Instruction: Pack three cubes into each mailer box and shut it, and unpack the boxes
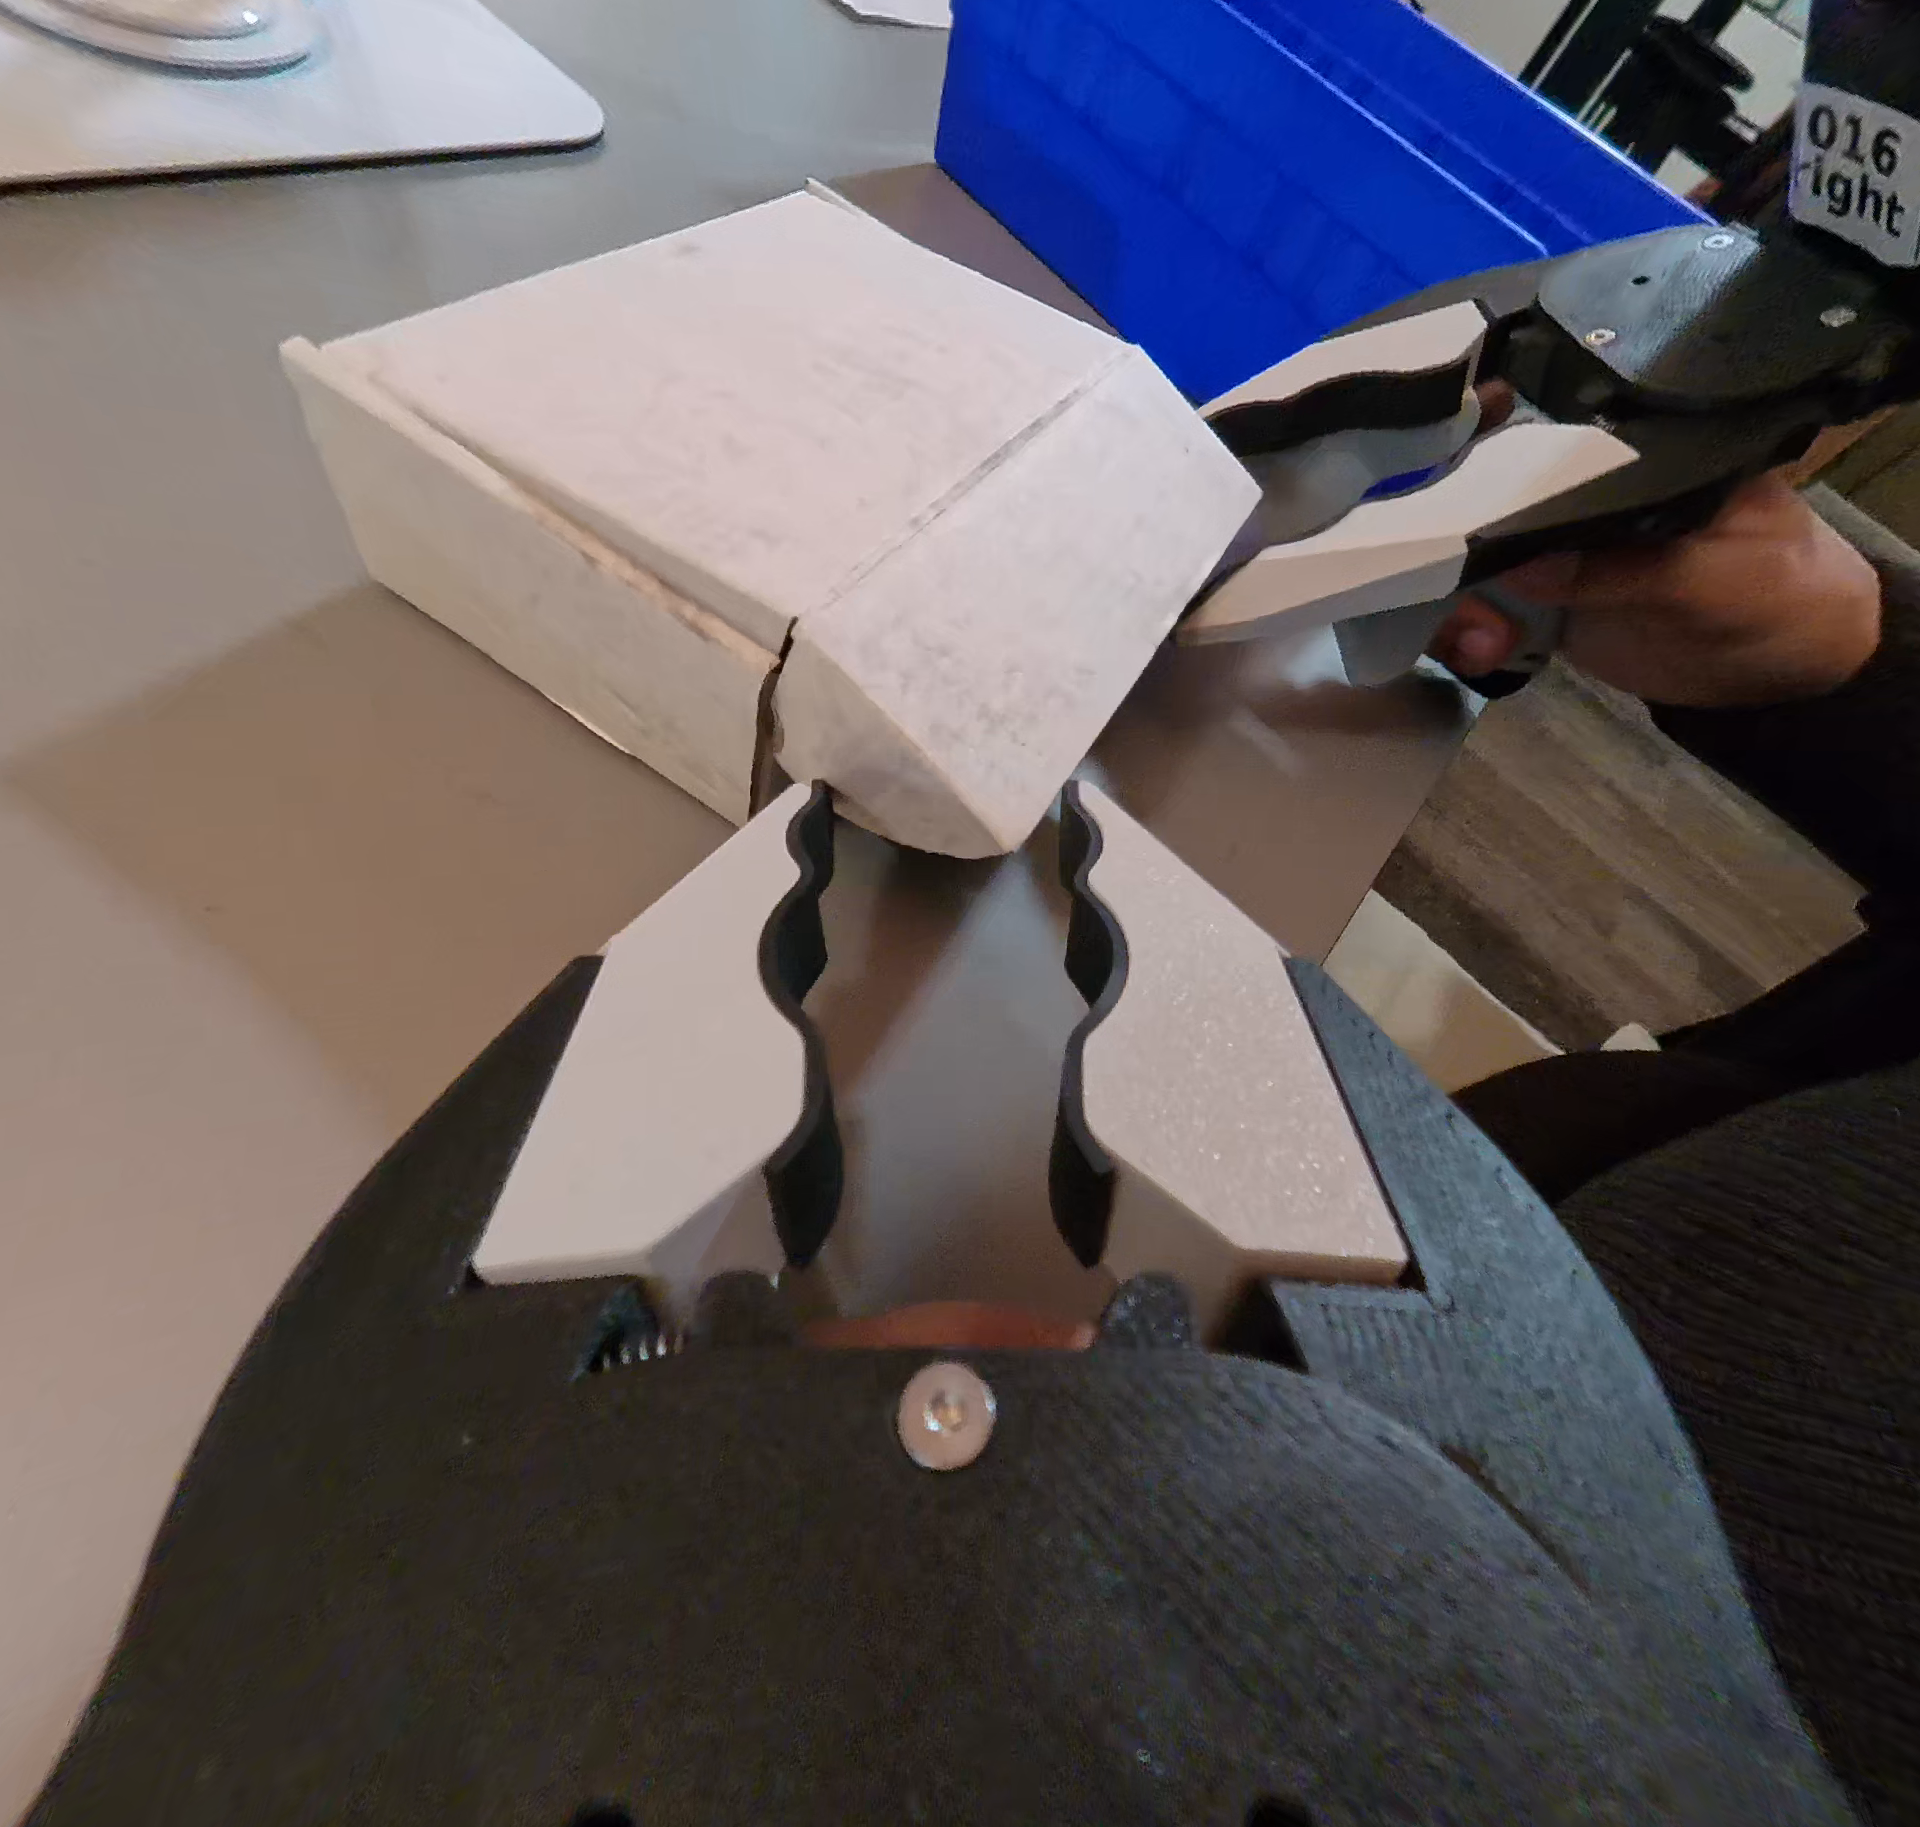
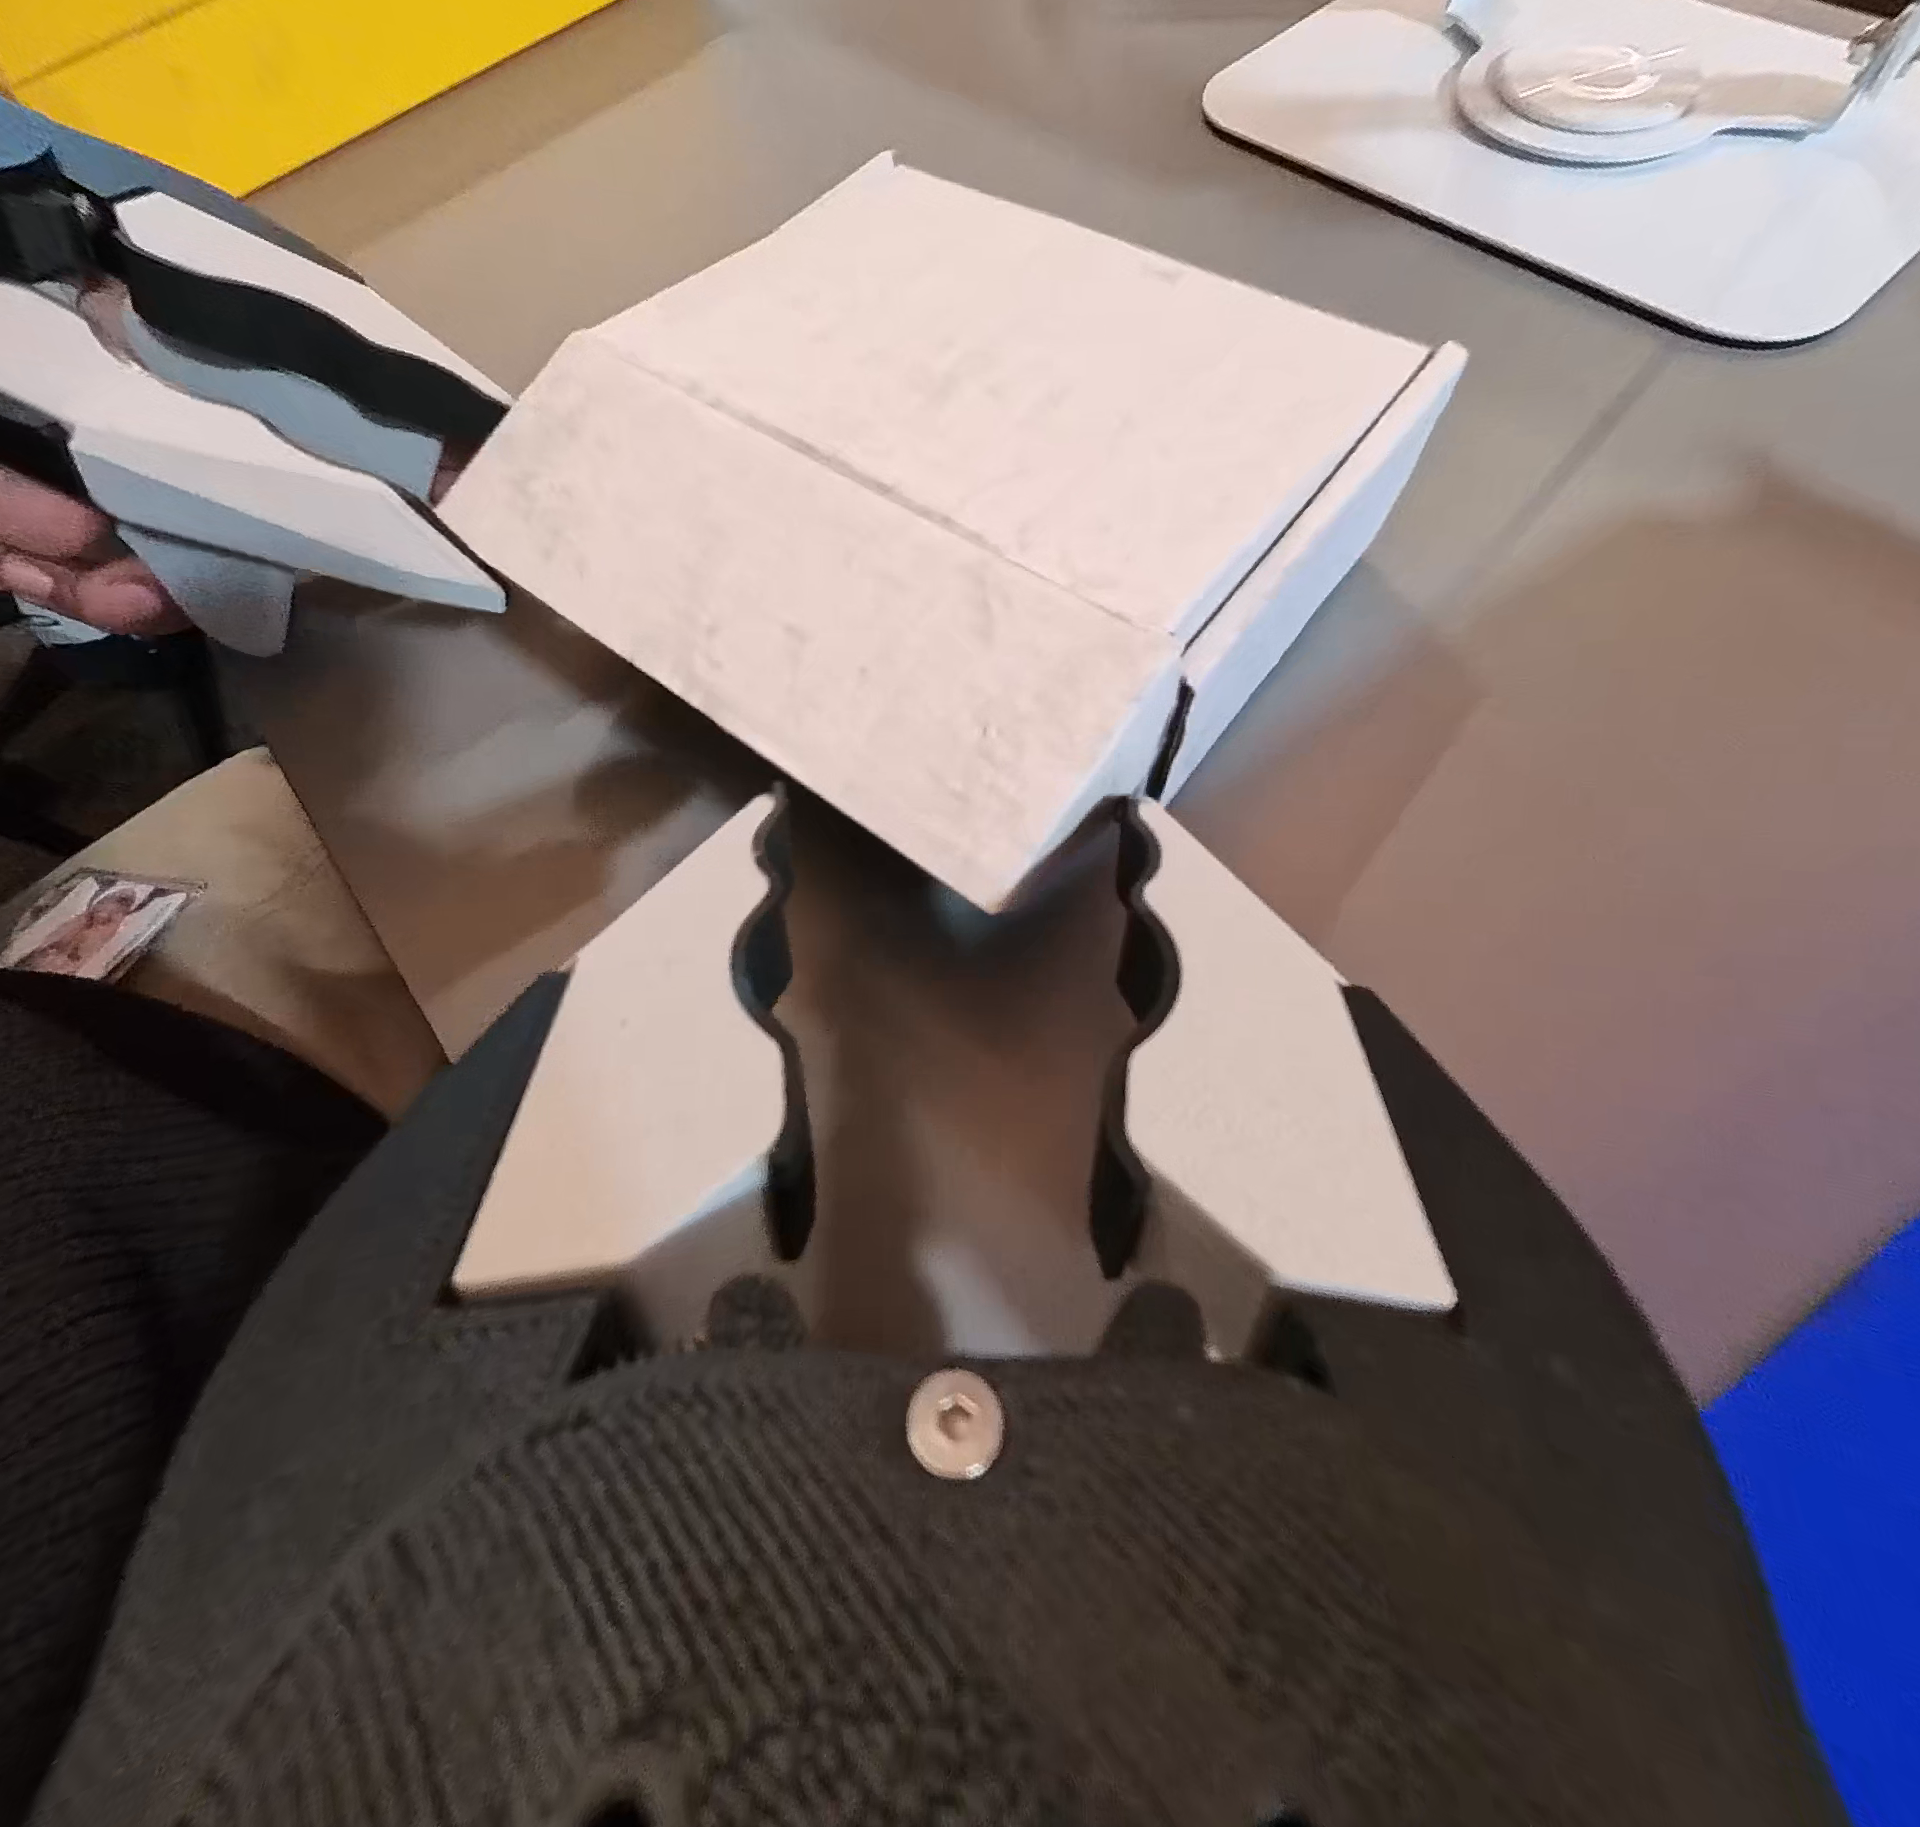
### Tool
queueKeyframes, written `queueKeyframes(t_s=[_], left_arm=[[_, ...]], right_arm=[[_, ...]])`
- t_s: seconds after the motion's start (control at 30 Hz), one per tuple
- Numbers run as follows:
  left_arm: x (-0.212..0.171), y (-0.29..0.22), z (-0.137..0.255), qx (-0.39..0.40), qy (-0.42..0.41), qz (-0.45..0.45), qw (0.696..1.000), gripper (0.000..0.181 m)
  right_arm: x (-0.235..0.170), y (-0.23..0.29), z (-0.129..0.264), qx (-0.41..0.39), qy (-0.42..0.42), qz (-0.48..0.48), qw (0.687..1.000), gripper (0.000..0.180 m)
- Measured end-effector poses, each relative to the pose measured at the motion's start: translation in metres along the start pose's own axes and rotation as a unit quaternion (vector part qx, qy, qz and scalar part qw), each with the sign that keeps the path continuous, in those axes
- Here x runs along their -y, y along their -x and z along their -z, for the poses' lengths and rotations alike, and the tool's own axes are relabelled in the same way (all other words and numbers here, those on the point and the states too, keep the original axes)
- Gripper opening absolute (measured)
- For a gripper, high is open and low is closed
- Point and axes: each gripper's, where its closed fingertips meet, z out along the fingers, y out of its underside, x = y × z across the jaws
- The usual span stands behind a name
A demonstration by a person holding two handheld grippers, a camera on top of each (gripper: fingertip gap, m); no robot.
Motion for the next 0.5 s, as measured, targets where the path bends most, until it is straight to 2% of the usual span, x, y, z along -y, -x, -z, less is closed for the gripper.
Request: queueKeyframes(t_s=[0.03,0.5], left_arm=[[-0.0006,-0.0005,-0.0001,0.002,0.001,-0.004,1.000,0.041],[-0.0033,0.0055,-0.0009,0.029,0.005,-0.005,1.000,0.034]], right_arm=[[-0.0004,-0.0002,0.0006,0.002,0.001,-0.001,1.000,0.060],[-0.0041,0.0007,0.0005,0.000,0.010,0.010,1.000,0.053]])
